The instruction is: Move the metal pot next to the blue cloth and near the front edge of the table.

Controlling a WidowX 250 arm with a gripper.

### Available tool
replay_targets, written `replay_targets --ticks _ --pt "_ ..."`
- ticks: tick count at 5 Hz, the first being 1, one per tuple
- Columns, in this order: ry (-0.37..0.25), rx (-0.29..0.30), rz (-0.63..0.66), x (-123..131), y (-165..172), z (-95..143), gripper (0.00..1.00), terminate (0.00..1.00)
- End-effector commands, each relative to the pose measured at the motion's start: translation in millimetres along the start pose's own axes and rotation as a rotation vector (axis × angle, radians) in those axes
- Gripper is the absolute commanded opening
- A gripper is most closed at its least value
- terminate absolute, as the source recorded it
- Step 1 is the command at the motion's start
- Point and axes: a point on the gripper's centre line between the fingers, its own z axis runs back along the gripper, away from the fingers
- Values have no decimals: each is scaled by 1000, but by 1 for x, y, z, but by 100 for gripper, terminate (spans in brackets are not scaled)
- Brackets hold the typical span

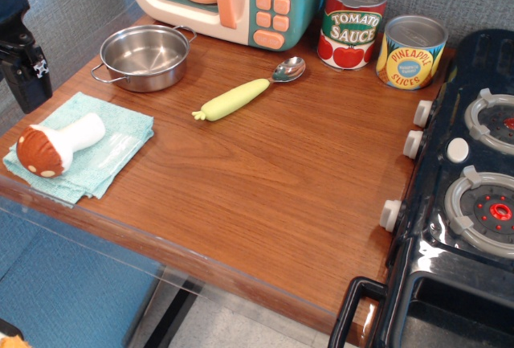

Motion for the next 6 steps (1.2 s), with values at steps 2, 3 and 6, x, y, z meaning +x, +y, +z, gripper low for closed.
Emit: replay_targets --ticks 2,3,6 --pt "-39 -25 -27 16 -4 4 100 0" --pt "-70 -28 -44 35 -9 6 100 0" --pt "-120 -86 -152 138 -39 -28 100 0"
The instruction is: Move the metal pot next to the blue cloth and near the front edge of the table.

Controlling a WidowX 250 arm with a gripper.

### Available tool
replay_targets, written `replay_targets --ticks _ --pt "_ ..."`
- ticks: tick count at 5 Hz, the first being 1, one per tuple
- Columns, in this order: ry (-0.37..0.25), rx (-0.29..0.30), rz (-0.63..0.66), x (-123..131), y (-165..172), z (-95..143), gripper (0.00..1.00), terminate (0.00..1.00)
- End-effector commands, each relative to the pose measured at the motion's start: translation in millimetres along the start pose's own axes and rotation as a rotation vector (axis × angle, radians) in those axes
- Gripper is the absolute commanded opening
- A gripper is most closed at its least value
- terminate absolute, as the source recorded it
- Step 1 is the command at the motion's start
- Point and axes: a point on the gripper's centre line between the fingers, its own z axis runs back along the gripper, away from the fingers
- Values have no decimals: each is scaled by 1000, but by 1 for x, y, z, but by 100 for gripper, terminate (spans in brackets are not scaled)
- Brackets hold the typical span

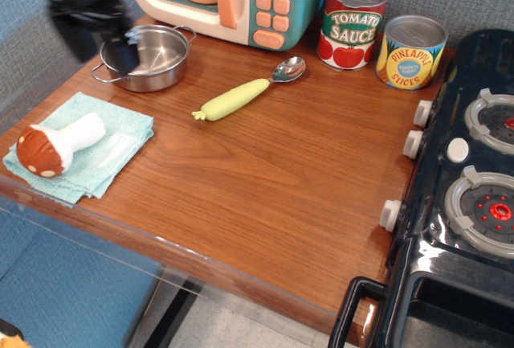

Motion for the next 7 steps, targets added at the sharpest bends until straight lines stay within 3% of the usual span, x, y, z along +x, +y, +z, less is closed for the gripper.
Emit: replay_targets --ticks 1,3,4,5,6,7 --pt "11 49 -82 60 -1 -41 100 0" --pt "88 69 -78 64 3 -74 100 0" --pt "75 72 -71 63 6 -73 0 0" --pt "56 77 -73 63 7 -67 0 0" --pt "29 122 -61 64 11 -52 0 0" --pt "-40 143 -49 73 14 -23 0 0"
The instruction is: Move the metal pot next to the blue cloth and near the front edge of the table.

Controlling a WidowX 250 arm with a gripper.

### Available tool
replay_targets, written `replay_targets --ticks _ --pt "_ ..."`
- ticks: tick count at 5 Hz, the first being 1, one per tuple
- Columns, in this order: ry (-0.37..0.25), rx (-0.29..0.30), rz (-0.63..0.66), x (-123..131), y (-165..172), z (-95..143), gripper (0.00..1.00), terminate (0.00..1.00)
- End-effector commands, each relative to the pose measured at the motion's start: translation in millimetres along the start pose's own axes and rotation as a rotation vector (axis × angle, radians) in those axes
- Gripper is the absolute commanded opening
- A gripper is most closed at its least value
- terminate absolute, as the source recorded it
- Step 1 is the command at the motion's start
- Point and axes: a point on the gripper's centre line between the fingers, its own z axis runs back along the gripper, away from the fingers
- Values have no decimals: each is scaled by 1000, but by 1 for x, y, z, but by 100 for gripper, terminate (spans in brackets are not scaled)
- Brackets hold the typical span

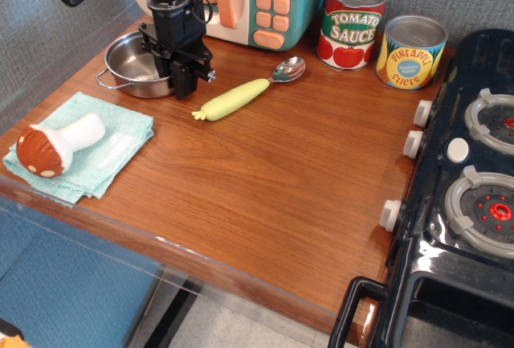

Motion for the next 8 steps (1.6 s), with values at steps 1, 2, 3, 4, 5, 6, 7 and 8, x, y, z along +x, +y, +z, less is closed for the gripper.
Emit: replay_targets --ticks 1,2,3,4,5,6,7,8 --pt "-222 88 -44 9 -10 96 0 0" --pt "-253 60 -153 -11 -59 115 0 0" --pt "-243 40 -271 -44 -107 112 0 0" --pt "-184 13 -348 -64 -136 97 0 0" --pt "-98 18 -387 -77 -152 82 0 0" --pt "-92 -84 -375 -88 -149 80 0 0" --pt "-89 -140 -381 -98 -147 80 0 0" --pt "-81 -184 -368 -103 -138 79 0 0"
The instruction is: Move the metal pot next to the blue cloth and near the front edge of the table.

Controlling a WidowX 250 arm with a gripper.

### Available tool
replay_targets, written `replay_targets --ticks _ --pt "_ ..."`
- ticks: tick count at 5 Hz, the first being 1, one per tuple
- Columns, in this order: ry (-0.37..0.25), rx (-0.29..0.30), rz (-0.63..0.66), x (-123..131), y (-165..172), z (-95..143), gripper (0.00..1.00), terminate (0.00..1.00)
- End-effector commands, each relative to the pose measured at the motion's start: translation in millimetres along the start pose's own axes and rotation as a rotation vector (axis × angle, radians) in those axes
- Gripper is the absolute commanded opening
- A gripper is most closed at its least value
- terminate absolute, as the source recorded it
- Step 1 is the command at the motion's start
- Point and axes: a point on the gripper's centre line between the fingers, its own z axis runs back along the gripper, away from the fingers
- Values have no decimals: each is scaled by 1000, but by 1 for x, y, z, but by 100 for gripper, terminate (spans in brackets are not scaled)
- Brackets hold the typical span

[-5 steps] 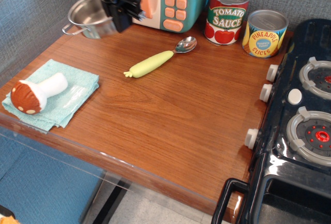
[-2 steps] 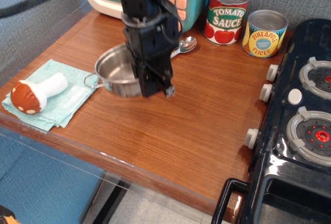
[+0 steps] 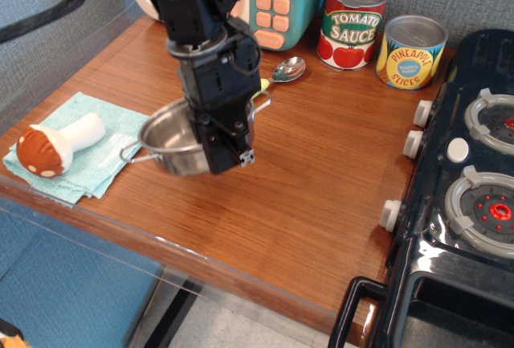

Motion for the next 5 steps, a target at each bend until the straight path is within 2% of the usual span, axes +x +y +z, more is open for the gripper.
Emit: replay_targets --ticks 1,3,4,5 --pt "-20 -12 42 -25 17 10 0 0" --pt "1 -42 8 -34 6 4 0 0" --pt "10 -43 9 -36 4 4 100 0" --pt "20 -30 8 -37 3 4 100 0"
